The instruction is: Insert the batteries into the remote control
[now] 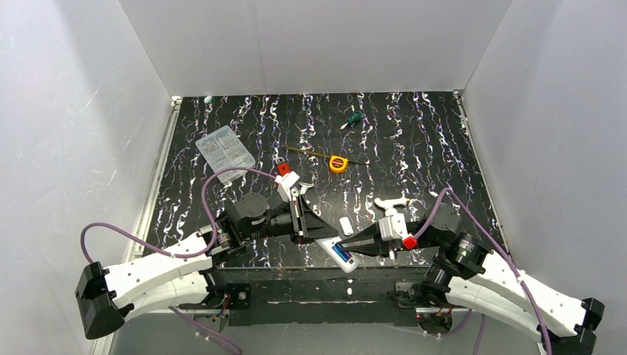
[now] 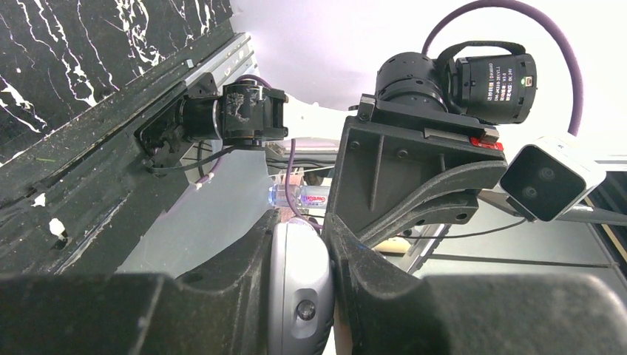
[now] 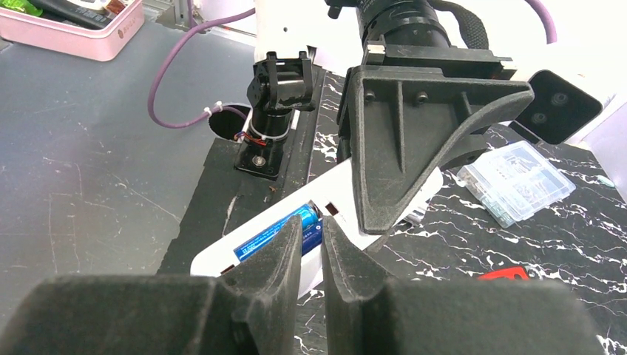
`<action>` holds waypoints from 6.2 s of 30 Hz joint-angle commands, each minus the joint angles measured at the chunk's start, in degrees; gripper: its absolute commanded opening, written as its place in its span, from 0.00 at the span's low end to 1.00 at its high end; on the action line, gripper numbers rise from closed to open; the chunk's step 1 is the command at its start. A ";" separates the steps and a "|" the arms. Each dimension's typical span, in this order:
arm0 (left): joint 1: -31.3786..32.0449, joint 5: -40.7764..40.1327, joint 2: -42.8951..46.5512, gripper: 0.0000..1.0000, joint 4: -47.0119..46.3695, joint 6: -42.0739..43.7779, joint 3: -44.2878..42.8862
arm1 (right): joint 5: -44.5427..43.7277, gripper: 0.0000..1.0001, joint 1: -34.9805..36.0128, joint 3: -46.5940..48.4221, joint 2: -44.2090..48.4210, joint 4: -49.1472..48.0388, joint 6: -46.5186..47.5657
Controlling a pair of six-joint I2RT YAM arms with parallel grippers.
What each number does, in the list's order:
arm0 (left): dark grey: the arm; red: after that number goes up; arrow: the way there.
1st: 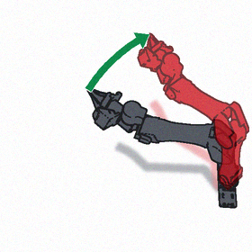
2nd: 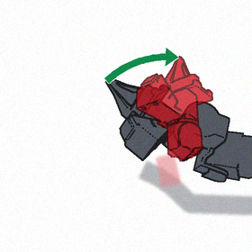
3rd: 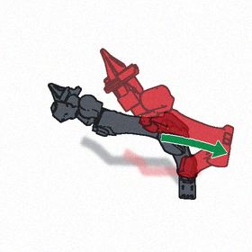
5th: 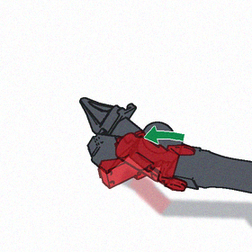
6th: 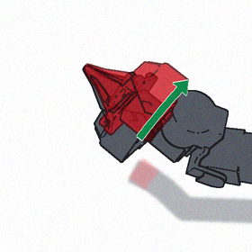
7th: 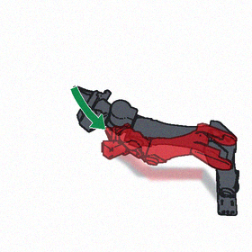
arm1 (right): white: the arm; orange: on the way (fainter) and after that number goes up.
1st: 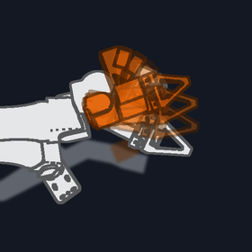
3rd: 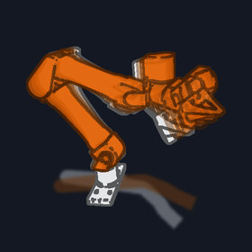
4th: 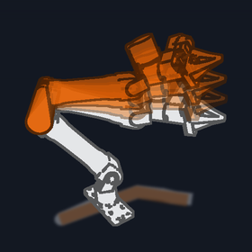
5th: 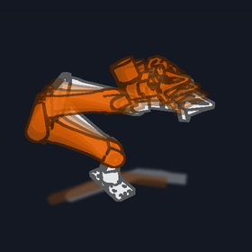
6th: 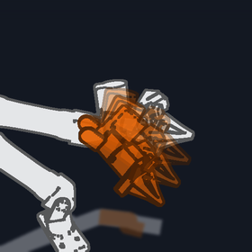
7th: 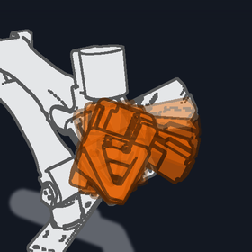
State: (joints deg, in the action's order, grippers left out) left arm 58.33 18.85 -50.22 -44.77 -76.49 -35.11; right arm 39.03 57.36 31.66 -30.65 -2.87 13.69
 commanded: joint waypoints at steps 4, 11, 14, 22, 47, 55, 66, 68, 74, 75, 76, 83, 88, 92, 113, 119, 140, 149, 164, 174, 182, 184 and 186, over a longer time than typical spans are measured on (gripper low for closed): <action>-0.63 -0.61 3.23 0.00 -12.19 -2.00 -2.10 | 0.79 0.24 0.38 -2.63 0.55 9.97 -2.18; -0.67 -0.83 3.54 0.00 -12.18 -1.91 -1.72 | -0.25 0.24 0.38 -2.40 2.82 12.90 -1.74; -0.63 -0.91 3.72 0.00 -11.87 -1.67 -1.27 | -1.45 0.24 0.38 -1.34 4.89 15.09 -1.34; -0.67 2.16 4.11 0.00 -6.00 3.54 -0.01 | -10.37 0.27 0.38 3.69 8.09 8.47 -7.80; -0.67 8.81 7.65 0.00 6.60 18.41 -5.20 | -13.59 0.82 0.38 15.22 -5.06 23.16 -48.13; -0.67 9.65 5.73 0.00 5.05 17.64 -6.19 | -9.78 0.86 0.38 11.94 -5.44 16.16 -51.81; -0.67 8.81 5.62 0.00 4.87 17.60 -6.17 | -9.60 0.88 0.70 12.46 -9.24 15.36 -50.66; -0.67 8.71 5.49 0.00 4.66 17.58 -6.15 | -9.71 0.88 0.97 12.37 -9.44 15.35 -50.31; -0.67 8.26 4.96 0.00 4.22 17.26 -6.08 | -10.21 0.85 2.31 13.98 -10.24 18.47 -46.85; -0.67 8.18 4.99 0.00 4.11 17.17 -6.06 | -10.47 0.84 2.58 14.50 -10.50 19.53 -45.89; -0.67 8.14 4.95 0.00 3.96 17.10 -5.99 | -10.69 0.84 2.78 14.83 -10.55 20.21 -45.18; -0.65 7.52 5.07 0.00 3.64 16.72 -5.97 | -10.98 0.75 3.50 14.07 -11.04 17.75 -44.50; -0.66 7.34 5.18 0.00 3.63 16.44 -5.71 | -11.08 0.70 3.74 13.69 -11.52 15.66 -45.37; -0.66 7.21 5.13 0.00 3.64 16.40 -5.67 | -11.08 0.72 4.05 13.80 -12.09 15.22 -45.68; -0.67 7.03 5.77 0.00 3.82 16.42 -5.48 | -12.16 0.56 4.60 14.22 -13.99 14.47 -45.51; -0.65 6.66 5.67 0.00 3.88 16.20 -5.64 | -12.74 0.45 4.73 14.35 -14.34 15.00 -45.46; -0.66 5.23 5.77 0.00 4.44 16.38 -5.29 | -13.12 0.58 4.95 13.93 -13.33 13.37 -45.60; -0.62 5.07 5.34 0.00 4.20 16.26 -5.51 | -13.49 0.51 4.95 14.38 -14.62 14.02 -45.69; -0.67 3.37 6.14 0.00 4.97 16.54 -5.23 | -13.72 0.38 5.19 14.26 -15.18 14.27 -45.55; -0.67 1.32 7.33 0.00 7.96 16.72 -5.33 | -17.36 0.23 5.59 15.51 -17.07 18.42 -44.01; -0.67 -0.02 8.12 0.00 8.56 16.74 -4.63 | -19.26 0.01 5.83 16.22 -17.80 20.33 -43.11; -0.67 -0.04 8.22 0.00 8.41 16.77 -4.49 | -19.34 0.01 5.86 16.15 -17.52 20.00 -43.28; -0.67 -0.11 8.20 0.00 8.11 16.87 -4.23 | -19.06 0.01 5.83 15.88 -17.07 19.38 -43.47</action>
State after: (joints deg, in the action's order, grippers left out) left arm 57.76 19.00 -44.03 -32.82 -58.28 -38.46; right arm 23.44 63.13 46.13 -48.12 14.22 -32.12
